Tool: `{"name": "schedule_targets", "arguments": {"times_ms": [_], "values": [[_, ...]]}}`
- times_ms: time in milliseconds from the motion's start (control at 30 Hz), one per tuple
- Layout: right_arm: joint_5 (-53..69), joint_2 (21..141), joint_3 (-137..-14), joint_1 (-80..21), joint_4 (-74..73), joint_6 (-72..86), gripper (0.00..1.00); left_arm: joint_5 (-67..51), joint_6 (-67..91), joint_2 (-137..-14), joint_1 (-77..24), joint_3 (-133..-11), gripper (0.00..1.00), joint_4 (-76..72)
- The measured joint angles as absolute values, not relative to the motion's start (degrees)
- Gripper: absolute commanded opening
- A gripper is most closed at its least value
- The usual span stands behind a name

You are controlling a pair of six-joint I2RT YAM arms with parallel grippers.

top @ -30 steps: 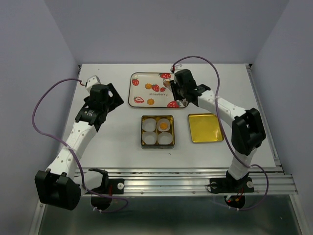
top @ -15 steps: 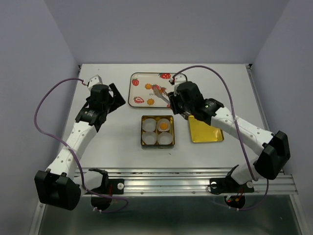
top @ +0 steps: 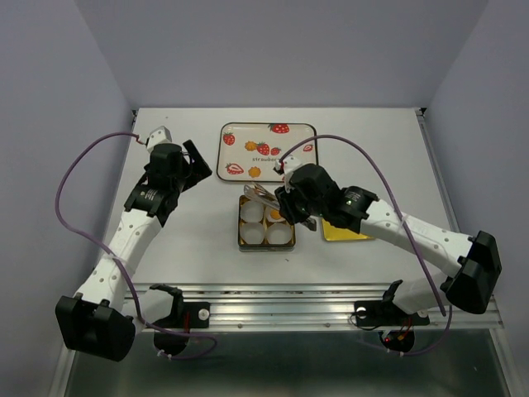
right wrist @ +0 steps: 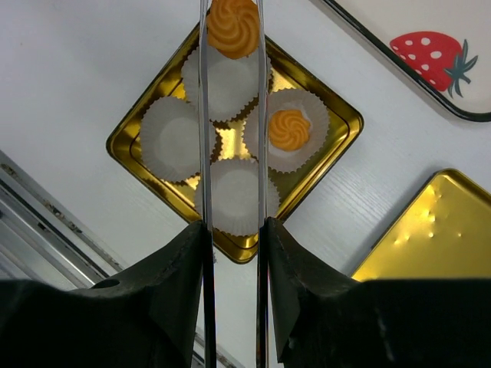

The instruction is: Pack the cookies

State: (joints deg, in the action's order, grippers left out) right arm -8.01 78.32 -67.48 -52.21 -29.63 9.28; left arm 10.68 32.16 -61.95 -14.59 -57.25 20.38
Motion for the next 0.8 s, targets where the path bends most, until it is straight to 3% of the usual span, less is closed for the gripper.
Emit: {"name": "schedule_targets", "arguments": {"times_ms": [800], "values": [[-5.39,84.66,-67.4,-53.67,-30.0,8.75,0.4,11.2,32.21,-61.84,-14.68,-57.25,0.99,20.43]]}}
